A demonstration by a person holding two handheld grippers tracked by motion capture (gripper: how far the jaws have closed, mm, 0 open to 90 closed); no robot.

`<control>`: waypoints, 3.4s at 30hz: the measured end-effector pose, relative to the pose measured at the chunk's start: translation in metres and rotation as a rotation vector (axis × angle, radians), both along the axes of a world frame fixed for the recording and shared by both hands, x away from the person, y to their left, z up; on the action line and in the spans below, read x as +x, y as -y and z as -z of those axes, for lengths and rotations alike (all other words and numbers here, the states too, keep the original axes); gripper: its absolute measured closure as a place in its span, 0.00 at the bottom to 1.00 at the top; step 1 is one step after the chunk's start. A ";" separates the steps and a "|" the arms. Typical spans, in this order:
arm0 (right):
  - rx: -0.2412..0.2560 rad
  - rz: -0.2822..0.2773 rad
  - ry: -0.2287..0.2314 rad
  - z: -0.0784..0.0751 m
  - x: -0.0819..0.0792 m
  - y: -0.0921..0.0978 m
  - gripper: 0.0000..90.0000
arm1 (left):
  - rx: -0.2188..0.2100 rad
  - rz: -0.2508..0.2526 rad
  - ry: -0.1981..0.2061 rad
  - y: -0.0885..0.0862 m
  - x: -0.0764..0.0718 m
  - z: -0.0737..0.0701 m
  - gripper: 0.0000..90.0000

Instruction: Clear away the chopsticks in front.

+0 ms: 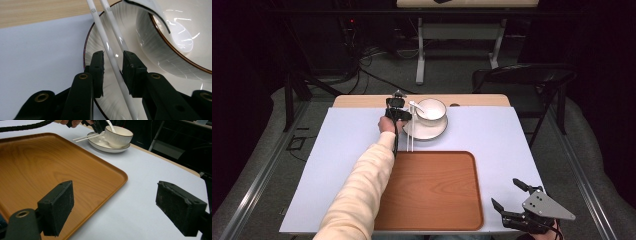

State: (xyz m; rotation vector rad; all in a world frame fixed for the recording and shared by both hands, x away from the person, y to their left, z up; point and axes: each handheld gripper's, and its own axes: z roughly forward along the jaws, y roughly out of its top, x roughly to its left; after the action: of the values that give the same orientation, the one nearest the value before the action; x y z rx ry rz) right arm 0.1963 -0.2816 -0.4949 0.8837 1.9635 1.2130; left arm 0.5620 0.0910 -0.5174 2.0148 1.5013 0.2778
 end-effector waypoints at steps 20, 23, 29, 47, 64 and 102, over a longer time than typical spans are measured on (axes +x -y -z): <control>0.005 -0.001 -0.002 0.000 0.000 0.001 0.16 | -0.010 -0.102 -0.041 -0.001 0.005 0.006 0.93; 0.007 0.001 0.000 0.000 0.000 0.001 0.16 | -0.031 -0.118 -0.027 -0.005 0.004 0.002 0.93; 0.004 0.002 0.000 0.000 0.000 0.000 0.16 | -0.071 -0.114 -0.010 -0.017 -0.003 -0.015 0.93; 0.000 0.003 0.001 0.000 0.000 0.000 0.16 | -0.110 -0.083 0.033 -0.054 -0.041 -0.052 0.93; -0.003 0.002 0.002 0.000 0.000 -0.001 0.16 | -0.159 -0.058 0.074 -0.082 -0.089 -0.064 0.94; -0.009 0.000 0.003 0.000 0.000 -0.002 0.16 | -0.211 -0.039 0.116 -0.107 -0.191 -0.035 0.93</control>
State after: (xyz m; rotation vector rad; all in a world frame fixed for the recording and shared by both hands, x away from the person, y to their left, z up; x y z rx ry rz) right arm 0.1962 -0.2800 -0.4945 0.8767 1.9653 1.2041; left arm 0.3706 0.1981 -0.4825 1.7754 1.4358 0.2379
